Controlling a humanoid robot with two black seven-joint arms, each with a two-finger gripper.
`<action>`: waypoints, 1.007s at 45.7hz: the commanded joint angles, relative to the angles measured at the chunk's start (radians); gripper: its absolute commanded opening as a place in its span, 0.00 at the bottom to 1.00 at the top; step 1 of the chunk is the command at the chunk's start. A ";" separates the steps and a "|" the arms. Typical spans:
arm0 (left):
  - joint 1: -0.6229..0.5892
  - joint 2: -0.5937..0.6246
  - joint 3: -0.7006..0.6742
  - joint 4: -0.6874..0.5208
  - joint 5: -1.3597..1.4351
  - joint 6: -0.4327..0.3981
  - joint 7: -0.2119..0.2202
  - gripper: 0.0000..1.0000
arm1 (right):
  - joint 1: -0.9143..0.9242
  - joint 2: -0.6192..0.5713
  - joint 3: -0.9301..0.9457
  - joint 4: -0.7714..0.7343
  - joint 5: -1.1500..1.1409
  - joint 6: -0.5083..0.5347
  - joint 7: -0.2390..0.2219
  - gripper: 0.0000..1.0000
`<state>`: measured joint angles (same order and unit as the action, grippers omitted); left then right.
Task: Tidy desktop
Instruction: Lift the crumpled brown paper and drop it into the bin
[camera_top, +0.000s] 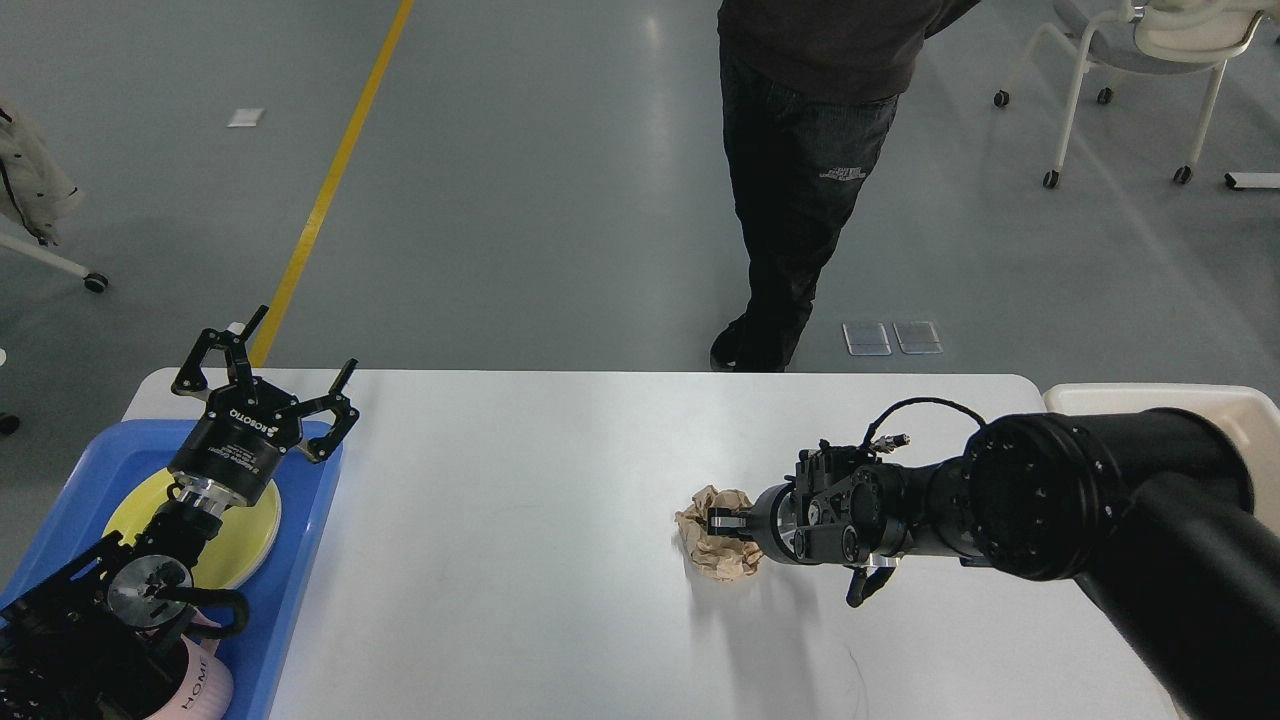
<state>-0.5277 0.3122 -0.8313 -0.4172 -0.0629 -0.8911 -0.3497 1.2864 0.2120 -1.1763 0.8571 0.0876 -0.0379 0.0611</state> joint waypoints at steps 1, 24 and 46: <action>0.000 0.001 0.000 0.000 0.000 0.000 0.000 1.00 | 0.028 0.001 0.006 0.029 0.001 0.026 -0.001 0.00; 0.000 0.001 0.001 0.000 0.000 0.000 0.000 1.00 | 1.112 -0.719 0.044 0.382 -0.284 0.996 0.055 0.00; 0.000 0.001 0.000 0.000 0.000 0.000 0.000 1.00 | 0.328 -1.091 0.101 -0.031 -0.810 0.554 0.092 0.00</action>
<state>-0.5277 0.3127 -0.8299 -0.4172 -0.0629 -0.8915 -0.3497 1.9784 -0.8812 -1.0988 1.0522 -0.6991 0.7251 0.1187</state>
